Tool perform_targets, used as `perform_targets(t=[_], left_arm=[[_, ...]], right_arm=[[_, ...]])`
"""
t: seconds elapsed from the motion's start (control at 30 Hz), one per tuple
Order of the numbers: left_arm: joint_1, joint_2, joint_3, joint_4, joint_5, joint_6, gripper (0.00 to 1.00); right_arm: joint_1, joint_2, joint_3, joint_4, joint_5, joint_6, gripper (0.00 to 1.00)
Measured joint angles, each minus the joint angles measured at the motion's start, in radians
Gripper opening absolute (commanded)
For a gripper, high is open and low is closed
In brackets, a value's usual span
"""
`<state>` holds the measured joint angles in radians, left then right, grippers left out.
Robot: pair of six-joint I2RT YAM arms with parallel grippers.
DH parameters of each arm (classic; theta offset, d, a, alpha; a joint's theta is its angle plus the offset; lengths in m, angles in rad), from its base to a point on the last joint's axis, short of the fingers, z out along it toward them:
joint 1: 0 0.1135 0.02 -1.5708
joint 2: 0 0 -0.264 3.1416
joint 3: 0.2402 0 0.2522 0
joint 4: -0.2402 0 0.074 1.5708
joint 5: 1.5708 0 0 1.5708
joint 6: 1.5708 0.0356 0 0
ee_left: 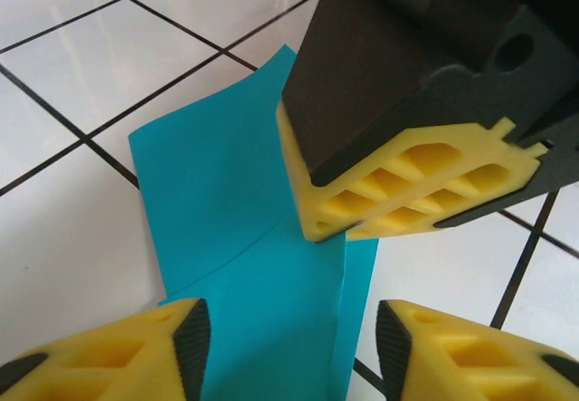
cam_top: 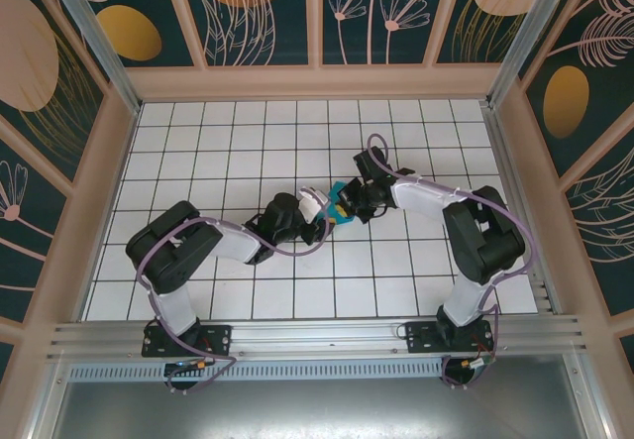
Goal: Fold a paper plane with a square sheet of paper (pick it up from the middle)
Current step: Fourth fold the wing at the center of the table.
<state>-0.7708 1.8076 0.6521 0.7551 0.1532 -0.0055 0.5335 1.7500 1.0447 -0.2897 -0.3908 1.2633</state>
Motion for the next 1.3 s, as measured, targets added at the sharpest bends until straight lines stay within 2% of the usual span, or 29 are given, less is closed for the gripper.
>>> perform_targets(t=[0.3,0.53,0.8,0.93,1.13,1.3], left_arm=[[0.000,0.040,0.019,-0.001,0.004,0.036,0.44],[0.000,0.051,0.029,-0.004,0.008,0.051,0.32],[0.000,0.062,0.035,-0.004,0.035,0.050,0.18],[0.000,0.066,0.039,-0.010,0.055,0.048,0.16],[0.000,0.074,0.063,-0.037,0.090,0.000,0.14],[0.000,0.074,0.063,-0.056,0.098,-0.096,0.13]], right_arm=[[-0.003,0.010,0.015,-0.021,-0.027,-0.004,0.00],[-0.004,0.010,0.016,-0.027,-0.030,-0.008,0.01],[-0.005,0.010,0.016,-0.032,-0.030,-0.025,0.25],[-0.014,0.010,0.016,-0.039,-0.028,-0.043,0.38],[-0.079,-0.005,0.016,-0.056,-0.001,-0.154,0.52],[-0.123,-0.089,-0.002,-0.035,0.024,-0.303,0.53]])
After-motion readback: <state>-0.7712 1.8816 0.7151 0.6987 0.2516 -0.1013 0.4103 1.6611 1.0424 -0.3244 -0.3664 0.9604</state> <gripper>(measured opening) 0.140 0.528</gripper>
